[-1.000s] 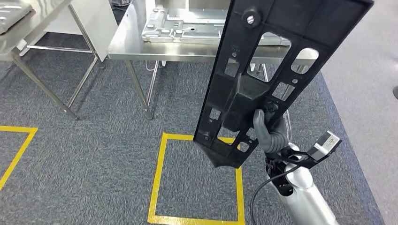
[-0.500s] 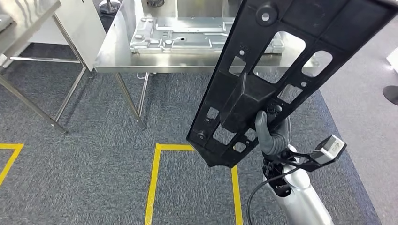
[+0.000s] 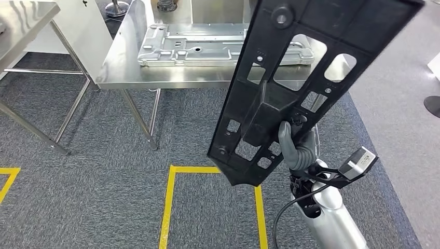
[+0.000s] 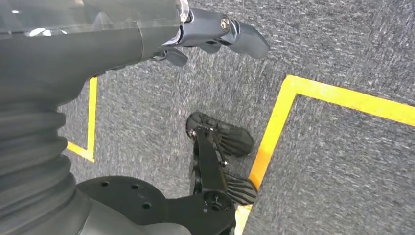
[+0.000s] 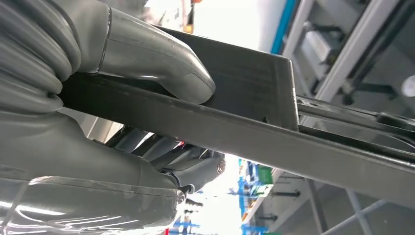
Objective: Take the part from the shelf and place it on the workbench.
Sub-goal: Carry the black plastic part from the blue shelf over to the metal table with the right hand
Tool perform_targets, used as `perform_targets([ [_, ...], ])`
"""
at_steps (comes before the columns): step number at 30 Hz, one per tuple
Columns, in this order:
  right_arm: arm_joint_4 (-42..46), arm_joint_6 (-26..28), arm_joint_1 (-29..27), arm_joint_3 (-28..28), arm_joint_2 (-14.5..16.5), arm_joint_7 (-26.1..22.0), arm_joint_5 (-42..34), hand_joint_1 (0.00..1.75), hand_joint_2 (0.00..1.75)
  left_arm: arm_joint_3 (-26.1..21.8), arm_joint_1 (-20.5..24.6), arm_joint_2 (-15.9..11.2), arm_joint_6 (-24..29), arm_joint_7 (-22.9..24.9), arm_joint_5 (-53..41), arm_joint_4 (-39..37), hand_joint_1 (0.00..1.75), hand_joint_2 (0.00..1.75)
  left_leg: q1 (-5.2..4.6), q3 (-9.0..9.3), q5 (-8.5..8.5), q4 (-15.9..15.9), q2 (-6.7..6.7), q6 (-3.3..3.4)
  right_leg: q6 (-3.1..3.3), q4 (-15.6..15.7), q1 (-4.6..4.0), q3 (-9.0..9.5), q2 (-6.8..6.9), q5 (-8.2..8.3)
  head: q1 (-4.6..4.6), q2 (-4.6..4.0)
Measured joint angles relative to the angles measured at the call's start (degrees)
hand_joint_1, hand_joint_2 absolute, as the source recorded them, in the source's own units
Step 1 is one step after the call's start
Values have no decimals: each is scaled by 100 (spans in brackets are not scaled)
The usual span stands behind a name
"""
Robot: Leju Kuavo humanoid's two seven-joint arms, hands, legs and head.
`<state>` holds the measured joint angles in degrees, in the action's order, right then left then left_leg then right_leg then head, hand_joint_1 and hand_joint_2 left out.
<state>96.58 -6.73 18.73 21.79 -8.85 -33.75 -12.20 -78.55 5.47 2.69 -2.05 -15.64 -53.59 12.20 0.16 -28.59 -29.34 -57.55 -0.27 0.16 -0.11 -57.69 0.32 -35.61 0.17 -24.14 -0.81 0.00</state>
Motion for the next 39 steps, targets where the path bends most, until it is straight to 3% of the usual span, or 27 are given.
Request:
perform_targets([
  [2,11,48,16,-3,-6,12,41,175,175,0,1,-15,-11,-8,-7,0,0,175,10,-121,-70,-320,0,-46,68,26,18,103,-11,-35,17,0],
  [5,23,77,31,-2,-5,36,65,175,175,0,6,-22,-20,-12,-34,0,0,175,33,-768,-475,-1362,0,-98,122,37,17,200,-25,-119,54,1],
  [6,23,80,24,-2,-6,50,73,175,175,0,0,-23,-20,-12,-39,0,0,175,37,-963,-564,-1598,0,-111,125,37,12,232,-38,-151,57,1],
  [7,23,81,17,-2,-7,60,77,175,175,0,-7,-24,-20,-12,-41,0,0,175,38,-1068,-540,-1651,0,-116,124,37,8,270,-51,-183,57,0],
  [8,23,81,12,-2,-7,67,80,175,175,0,-12,-25,-20,-12,-42,0,0,175,38,-1075,-384,-1509,0,-109,117,37,4,318,-64,-216,58,0],
  [10,25,83,16,-2,-7,73,83,175,175,0,-12,-31,-20,-12,-42,0,0,175,26,-862,156,-787,-1,-50,92,37,-5,423,-79,-290,56,0],
  [12,28,75,22,-1,-5,86,84,175,175,1,-6,-40,-19,-9,-42,0,0,175,-12,-666,353,-208,-2,25,41,37,-13,475,-92,-350,53,0],
  [14,35,57,22,3,-4,113,81,175,175,1,-8,-44,-13,-2,-38,0,0,175,-37,-612,301,-62,-6,100,-41,-10,-19,482,-104,-353,53,0],
  [17,39,16,41,5,-4,129,66,175,175,0,-11,-38,-6,2,-10,0,0,175,-11,-462,383,-3,-7,195,-158,-261,-6,441,-90,-468,31,1],
  [18,39,-2,57,5,-4,129,61,175,175,0,-5,-35,-5,1,-1,0,0,175,-4,-416,376,6,-6,215,-189,-501,4,324,-83,-598,23,1],
  [20,34,-49,79,5,-3,143,45,175,175,0,4,-35,1,-1,8,0,0,175,-9,-379,334,4,-5,240,-232,-1190,19,-89,-74,-907,5,1],
  [21,29,-82,79,6,-3,158,34,175,175,0,3,-35,4,-1,9,0,0,175,-11,-359,307,3,-6,241,-242,-1475,28,-298,-72,-992,6,0],
  [22,23,-111,77,7,-2,177,24,175,175,0,-4,-34,8,0,10,0,0,175,-12,-328,274,1,-9,239,-246,-1579,34,-427,-68,-963,4,0],
  [23,19,-137,77,7,-2,192,16,175,175,0,-11,-32,10,1,10,0,0,175,-12,-285,240,0,-13,232,-245,-1474,39,-450,-62,-816,4,0],
  [25,22,-175,86,6,-3,203,-6,175,175,0,-21,-23,11,4,11,0,0,175,-12,-179,157,2,-19,207,-207,-733,34,-232,-42,-292,2,0],
  [27,35,-220,107,4,-3,210,-44,175,175,0,-15,-14,13,4,11,0,0,175,-13,-103,84,17,-17,157,-138,-137,-8,-30,-15,-77,14,0],
  [29,72,-252,133,2,-1,236,-83,175,175,0,-11,-11,13,5,11,0,0,175,-16,-45,61,21,-9,78,-51,-8,-48,18,-5,-108,25,0],
  [32,117,-290,231,-7,-5,333,-151,175,175,0,-6,-25,8,1,10,1,0,175,-14,-67,27,-217,-2,-15,57,70,-7,185,-16,-74,41,1],
  [34,120,-342,321,-10,-7,381,-206,175,175,0,8,-29,1,-4,9,0,0,175,10,-387,-154,-806,-2,-42,97,103,8,292,-17,-126,66,1],
  [36,114,-427,359,-7,-8,409,-251,175,175,0,2,-30,-1,-4,8,0,0,175,30,-845,-425,-1453,-2,-81,110,105,4,358,-23,-202,79,0],
  [37,109,-478,361,-1,-9,426,-271,175,175,0,-8,-30,3,-1,7,0,0,175,38,-1001,-470,-1585,-1,-102,108,104,2,403,-28,-246,81,0],
  [38,102,-531,364,10,-10,446,-284,175,175,0,-17,-31,8,4,6,0,0,175,45,-1068,-400,-1531,-1,-111,101,103,3,458,-35,-291,80,0],
  [39,93,-585,372,33,-10,469,-291,175,175,0,-22,-31,12,10,5,0,0,175,50,-1035,-203,-1277,0,-110,89,102,4,525,-40,-341,80,0],
])
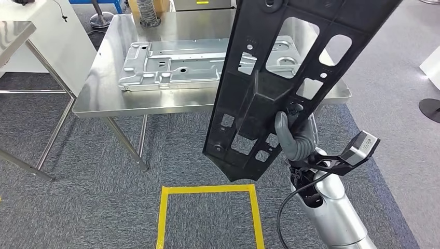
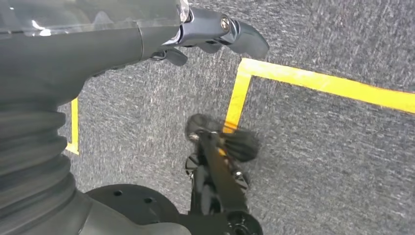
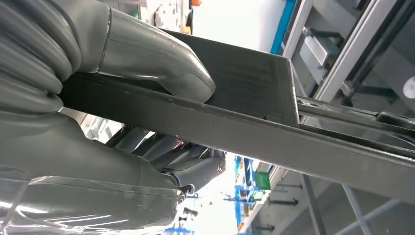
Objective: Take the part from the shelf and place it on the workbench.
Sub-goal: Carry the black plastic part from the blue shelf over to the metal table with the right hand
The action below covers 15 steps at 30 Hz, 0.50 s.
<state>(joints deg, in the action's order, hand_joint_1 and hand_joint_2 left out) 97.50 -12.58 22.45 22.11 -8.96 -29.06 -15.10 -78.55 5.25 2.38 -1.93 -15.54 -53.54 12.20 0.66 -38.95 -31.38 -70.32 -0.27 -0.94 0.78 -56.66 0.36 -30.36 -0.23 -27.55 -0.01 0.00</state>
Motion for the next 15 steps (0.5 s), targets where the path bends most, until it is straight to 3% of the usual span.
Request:
perform_targets([
  [2,-30,-100,33,74,-2,55,9,175,175,0,-2,-1,6,12,-1,0,0,175,-5,196,518,739,4,37,-39,-3,-3,143,-4,-110,-3,0],
  [3,-56,-145,58,123,-3,80,29,175,175,0,1,-2,9,19,-1,0,0,175,-18,277,656,1005,7,59,-70,-2,-7,190,-7,-159,-5,0],
  [4,-88,-177,89,177,-3,99,73,175,175,0,2,-2,14,27,-1,0,0,175,-34,323,734,1147,8,85,-107,2,-10,221,-10,-201,-5,0],
  [8,-275,-255,235,516,5,-5,313,175,175,0,16,-4,21,46,-2,0,0,175,-29,457,708,1244,-6,208,-232,-233,-5,184,-11,-234,-11,0],
  [10,-349,-335,305,711,15,-85,323,175,175,0,31,-4,17,39,2,0,0,175,-20,546,664,1280,-10,259,-274,-822,7,-182,-5,-359,-19,1],
  [12,-413,-440,338,910,25,-125,281,175,175,0,37,-6,8,36,3,0,0,175,-21,627,583,1283,-16,286,-306,-1536,13,-709,-5,-629,-23,1],
  [13,-439,-497,339,998,27,-134,248,175,175,0,35,-7,1,35,4,0,0,175,-22,682,533,1283,-23,287,-314,-1733,17,-911,-4,-723,-23,1],
  [14,-463,-553,340,1083,27,-144,212,175,175,0,31,-8,-6,33,4,0,0,175,-22,751,478,1283,-32,283,-310,-1738,18,-1025,-4,-718,-25,0],
  [15,-480,-606,342,1159,25,-155,174,175,175,0,28,-8,-12,26,4,0,0,175,-23,833,417,1283,-41,276,-298,-1553,17,-1046,-4,-591,-25,0],
])
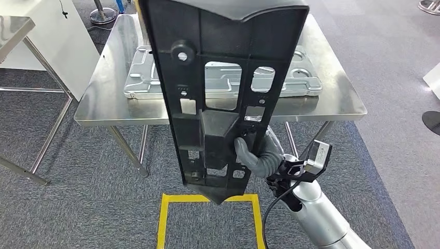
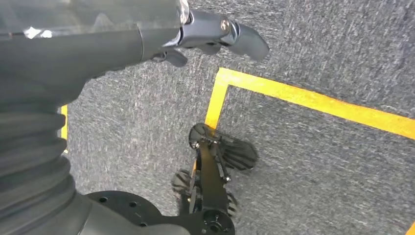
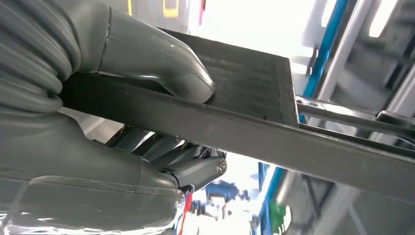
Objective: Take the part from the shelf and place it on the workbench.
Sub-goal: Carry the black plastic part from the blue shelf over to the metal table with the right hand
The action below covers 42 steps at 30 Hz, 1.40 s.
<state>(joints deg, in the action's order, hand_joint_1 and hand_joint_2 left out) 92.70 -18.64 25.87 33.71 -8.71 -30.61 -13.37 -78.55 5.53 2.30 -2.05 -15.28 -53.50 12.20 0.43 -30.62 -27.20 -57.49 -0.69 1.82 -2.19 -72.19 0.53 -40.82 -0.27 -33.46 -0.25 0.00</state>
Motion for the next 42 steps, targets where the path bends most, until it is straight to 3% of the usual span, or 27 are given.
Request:
perform_targets([
  [3,-21,-133,13,209,-34,-52,-125,175,175,-1,-6,3,-17,-44,8,-2,0,175,-14,239,-199,4,-24,-51,110,1078,-44,205,7,857,-1,0],
  [4,-20,-161,13,277,-52,-78,-169,175,175,-2,-6,5,-21,-58,10,-3,0,175,-20,279,-261,13,-30,-81,147,1286,-65,254,9,1044,2,0],
  [5,-14,-179,7,337,-71,-104,-210,175,175,-2,-8,4,-22,-69,12,-4,0,175,-26,314,-293,1,-36,-115,181,1382,-75,276,6,1118,5,0],
  [8,57,-180,-33,453,-113,-221,-295,175,175,-3,-9,-21,-18,-88,22,-4,0,175,-28,333,-289,-178,-26,-211,272,1451,-49,427,-13,1060,14,1],
  [9,95,-177,-43,473,-120,-269,-328,175,175,-3,-7,-28,-16,-90,30,-4,0,175,-23,234,-299,-380,-17,-238,305,1472,-38,498,-13,1031,29,1],
  [10,140,-176,-57,485,-125,-310,-375,175,175,-5,-4,-36,-15,-90,40,-4,0,175,-14,61,-357,-676,-7,-262,329,1491,-28,563,-12,996,40,1],
  [12,239,-177,-86,494,-140,-347,-498,175,175,-8,-10,-40,-15,-89,56,-4,0,175,7,-411,-639,-1337,9,-315,359,1497,-30,654,-15,904,63,0],
  [14,351,-174,-133,480,-168,-361,-632,175,175,-10,-29,-49,-14,-86,62,-4,0,175,26,-749,-862,-1591,20,-347,352,1496,-29,770,-30,797,62,0],
  [15,410,-172,-156,459,-184,-373,-695,175,175,-11,-38,-55,-14,-85,63,-4,0,175,32,-792,-797,-1462,25,-349,341,1496,-26,847,-38,738,62,0],
  [16,468,-172,-174,433,-197,-387,-752,175,175,-11,-43,-61,-14,-84,64,-4,0,175,38,-760,-588,-1178,29,-341,325,1496,-23,932,-42,675,61,0],
  [18,582,-183,-204,354,-216,-412,-849,175,175,-11,-56,-72,-14,-88,65,-4,0,175,34,-624,26,-476,37,-305,279,1490,-26,1073,-49,551,63,0],
  [19,639,-199,-220,304,-224,-423,-892,175,175,-12,-60,-75,-12,-90,65,-4,0,175,25,-574,240,-242,39,-276,246,1489,-32,1114,-54,498,64,0],
  [20,696,-223,-242,243,-230,-434,-937,175,175,-13,-64,-77,-4,-91,65,-4,0,175,16,-553,360,-116,39,-239,209,1480,-38,1139,-60,462,67,0],
  [22,786,-277,-275,105,-238,-469,-1019,175,175,-13,-60,-75,23,-90,65,-4,0,175,9,-514,357,-81,35,-159,145,1446,-43,1157,-63,435,68,1],
  [24,832,-321,-284,-54,-243,-500,-1077,175,175,-13,-56,-69,49,-94,65,-4,0,175,17,-431,330,-47,32,-86,94,1185,-33,1044,-49,405,60,1],
  [27,896,-364,-329,-276,-252,-519,-1127,175,175,-13,-47,-64,54,-105,65,-4,0,175,15,-316,239,-23,31,-16,26,170,-19,392,-32,60,49,0],
  [29,968,-350,-432,-411,-260,-505,-1141,175,175,-14,-48,-66,47,-105,63,-4,0,175,6,-224,152,-24,23,-4,19,-225,-16,17,-30,-94,48,0],
  [30,1010,-341,-495,-483,-264,-496,-1142,175,175,-14,-50,-66,46,-100,61,-4,0,175,1,-155,100,-24,17,-4,34,-141,-19,-32,-29,-8,48,0],
  [31,1053,-335,-550,-554,-269,-487,-1142,175,175,-15,-52,-64,46,-95,60,-4,0,175,-7,-77,45,-23,11,-6,61,127,-25,9,-27,195,46,0],
  [33,1103,-341,-610,-705,-293,-479,-1162,175,175,-15,-48,-46,49,-85,56,-6,0,175,-29,69,-70,-22,5,-26,151,899,-62,213,-13,756,47,0],
  [35,1097,-381,-603,-882,-316,-460,-1200,175,175,-15,-30,-23,55,-82,51,-9,0,175,-43,137,-161,-4,7,-79,223,1353,-105,327,2,1039,56,0],
  [39,999,-460,-565,-1313,-331,-390,-1219,175,175,-14,-13,-23,57,-99,11,-11,0,175,-49,201,-217,-145,20,-201,333,1513,-81,516,1,1012,74,1],
  [40,970,-459,-553,-1403,-334,-382,-1198,175,175,-14,-6,-24,55,-102,2,-11,0,175,-43,106,-288,-359,23,-225,358,1533,-63,587,4,984,85,1],
  [42,916,-435,-537,-1536,-335,-366,-1152,175,175,-13,-1,-23,50,-105,-9,-11,0,175,-14,-303,-538,-1049,27,-276,389,1547,-53,693,10,902,108,0],
])
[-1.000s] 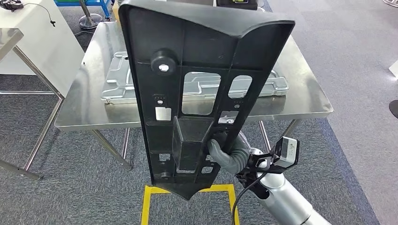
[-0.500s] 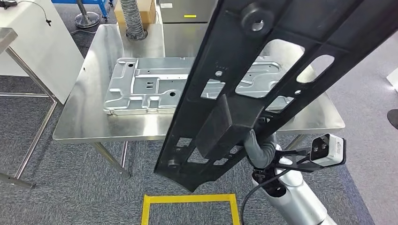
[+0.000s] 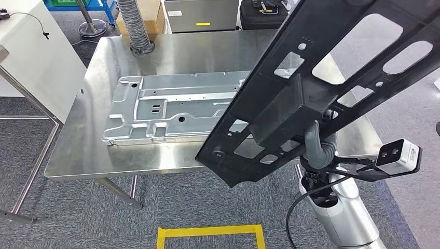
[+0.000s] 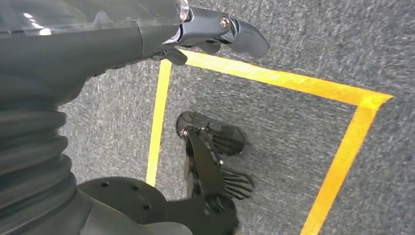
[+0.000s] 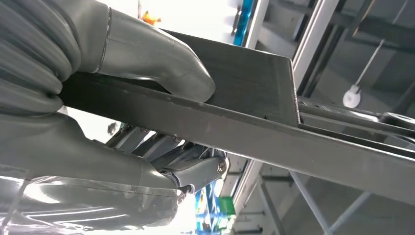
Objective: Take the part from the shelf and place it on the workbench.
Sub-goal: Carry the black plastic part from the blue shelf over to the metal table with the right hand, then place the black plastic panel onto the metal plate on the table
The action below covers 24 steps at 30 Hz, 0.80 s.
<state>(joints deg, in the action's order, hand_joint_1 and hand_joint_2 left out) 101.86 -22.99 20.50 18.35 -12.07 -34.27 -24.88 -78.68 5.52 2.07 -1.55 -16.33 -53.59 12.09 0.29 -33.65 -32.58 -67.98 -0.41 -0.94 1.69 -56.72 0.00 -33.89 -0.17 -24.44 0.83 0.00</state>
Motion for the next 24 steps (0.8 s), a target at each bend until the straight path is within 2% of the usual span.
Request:
perform_targets([
  [1,-30,21,-1,-50,0,14,21,175,175,1,-5,0,-1,1,-7,0,0,175,14,-235,-144,-323,0,-26,1,-2,2,46,-2,-48,6,0],
  [2,-58,55,-5,-94,1,35,46,175,175,2,-13,-2,-1,3,-18,0,0,175,26,-417,-236,-513,1,-45,-4,-4,4,101,-7,-98,6,0],
  [3,-86,119,-4,-140,3,63,97,175,175,3,-19,-3,-1,4,-30,0,0,175,34,-522,-228,-532,2,-57,-13,-8,8,166,-13,-149,6,0],
  [4,-112,219,6,-192,10,93,179,175,175,5,-23,-5,-1,7,-44,0,0,175,41,-534,-79,-348,4,-61,-26,-14,13,242,-17,-206,8,0],
  [6,-171,564,59,-323,26,149,474,175,175,10,-27,-10,3,11,-64,0,0,175,47,-406,534,383,9,-43,-67,-30,19,394,-18,-328,8,0],
  [7,-211,772,100,-402,33,169,661,175,175,13,-28,-12,8,14,-73,0,0,175,37,-348,772,705,14,-15,-92,-40,18,440,-21,-380,10,0],
  [8,-251,961,144,-482,35,183,828,175,175,14,-27,-13,14,14,-80,0,0,175,24,-319,939,895,15,24,-125,-49,16,454,-25,-424,9,0],
  [9,-290,1097,182,-563,35,194,947,175,175,14,-28,-13,19,14,-87,0,0,175,7,-322,989,958,13,67,-161,-54,15,451,-28,-454,10,0],
  [12,-374,1652,298,-756,35,305,1515,175,175,15,-23,-11,28,12,-74,0,0,175,-3,-273,981,994,0,178,-271,-83,35,446,-20,-548,8,1],
  [13,-411,2092,374,-796,35,431,2018,175,175,15,-19,-10,32,8,-61,0,0,175,5,-239,975,1024,2,207,-303,-205,43,397,-15,-622,3,1],
  [14,-487,2697,492,-827,34,655,2762,175,175,15,-12,-9,36,2,-49,0,0,175,15,-205,966,1049,4,235,-335,-475,53,261,-11,-748,-2,1],
  [16,-774,3904,809,-858,12,1287,4525,175,175,15,3,-9,42,-14,-49,0,0,175,8,-174,931,1053,7,271,-384,-1277,69,-209,-8,-1026,-10,1],
  [17,-970,4314,993,-860,-7,1618,5364,175,175,15,7,-8,43,-20,-60,0,0,175,4,-163,913,1049,5,279,-400,-1623,76,-450,-8,-1090,-12,0],
  [18,-1177,4514,1193,-841,-29,1910,6088,175,175,16,7,-8,43,-23,-77,0,0,175,0,-146,892,1045,3,278,-405,-1763,79,-598,-7,-1032,-16,0],
  [19,-1396,4553,1414,-793,-46,2171,6731,175,175,19,6,-8,42,-23,-95,0,0,175,-2,-121,869,1038,2,271,-399,-1674,79,-636,-7,-857,-18,0],
  [21,-1859,4410,1909,-603,-56,2614,7910,175,175,38,21,-5,31,-22,-137,0,0,175,-5,-63,820,1026,0,245,-355,-942,74,-426,-11,-313,-27,0],
  [22,-2117,4292,2168,-458,-44,2778,8446,175,175,52,39,-3,21,-22,-160,0,0,175,-13,-51,801,1017,-2,227,-326,-568,58,-292,-14,-117,-29,0],
  [23,-2377,4160,2419,-284,-18,2884,8898,175,175,70,59,-2,10,-22,-183,0,0,175,-20,-53,790,1011,-5,205,-293,-300,43,-197,-15,-6,-32,0],
  [24,-2638,4018,2648,-84,23,2944,9281,175,175,90,71,-1,-1,-24,-204,0,0,175,-25,-64,785,1010,-7,181,-262,-172,26,-156,-17,16,-36,0],
])
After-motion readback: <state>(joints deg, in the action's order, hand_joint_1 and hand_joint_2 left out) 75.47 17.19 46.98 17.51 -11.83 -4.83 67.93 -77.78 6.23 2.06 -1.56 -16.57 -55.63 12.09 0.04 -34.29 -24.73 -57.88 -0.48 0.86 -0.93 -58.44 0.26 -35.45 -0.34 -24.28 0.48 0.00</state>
